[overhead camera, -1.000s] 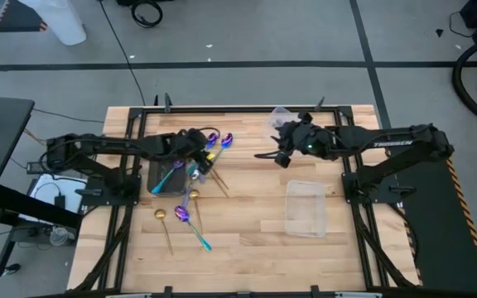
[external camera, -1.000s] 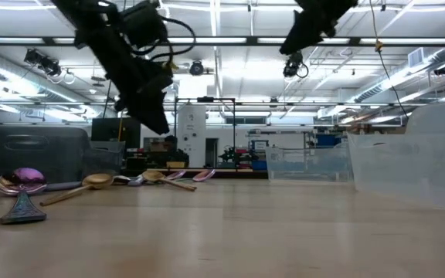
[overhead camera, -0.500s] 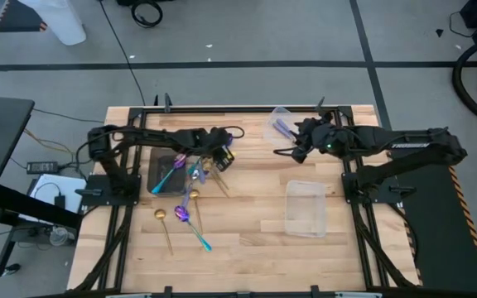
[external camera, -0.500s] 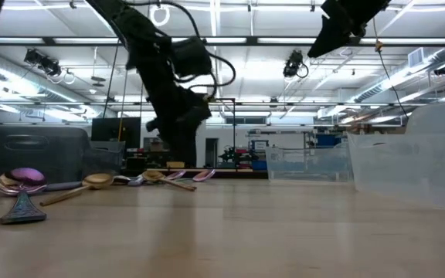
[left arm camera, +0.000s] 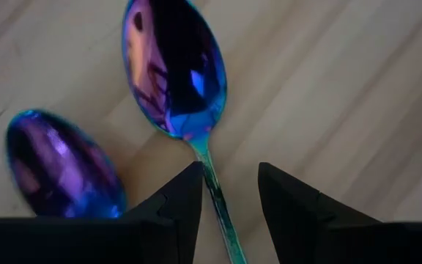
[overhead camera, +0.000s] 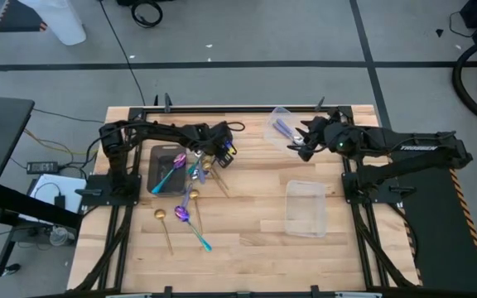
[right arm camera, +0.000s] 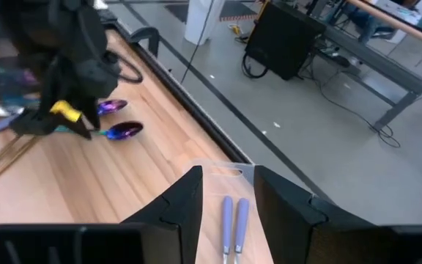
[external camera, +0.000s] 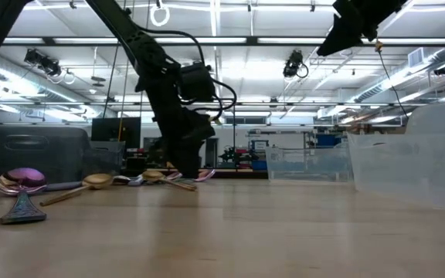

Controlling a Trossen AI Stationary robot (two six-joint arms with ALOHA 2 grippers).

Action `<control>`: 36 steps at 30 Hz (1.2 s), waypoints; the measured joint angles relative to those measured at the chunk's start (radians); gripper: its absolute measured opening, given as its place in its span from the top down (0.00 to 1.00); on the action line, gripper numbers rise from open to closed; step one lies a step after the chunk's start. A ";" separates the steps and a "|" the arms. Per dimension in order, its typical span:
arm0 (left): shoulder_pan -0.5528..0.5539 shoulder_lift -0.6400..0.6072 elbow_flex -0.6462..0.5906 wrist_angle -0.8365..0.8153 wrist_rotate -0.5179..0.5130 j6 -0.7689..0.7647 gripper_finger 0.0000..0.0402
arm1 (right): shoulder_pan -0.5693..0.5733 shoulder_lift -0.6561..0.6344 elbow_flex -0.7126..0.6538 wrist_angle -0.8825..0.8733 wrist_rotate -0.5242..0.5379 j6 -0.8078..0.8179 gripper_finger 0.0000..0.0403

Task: Sort silverware by color (type)
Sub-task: Put the blue spoon into the black bin

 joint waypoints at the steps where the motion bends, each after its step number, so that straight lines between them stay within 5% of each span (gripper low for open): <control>1: -0.001 0.002 0.000 -0.001 0.001 -0.001 0.65 | -0.004 -0.001 0.000 -0.002 -0.001 0.000 0.67; 11: -0.025 0.036 0.004 -0.024 -0.018 0.005 0.67 | -0.008 -0.001 0.000 0.007 -0.002 -0.003 0.67; 21: -0.033 0.038 0.003 -0.037 -0.007 0.024 0.96 | -0.008 -0.001 0.000 0.032 -0.003 -0.012 0.67; 36: -0.041 0.014 0.159 -0.054 0.018 0.132 0.96 | -0.005 0.000 0.001 0.066 0.004 -0.020 0.67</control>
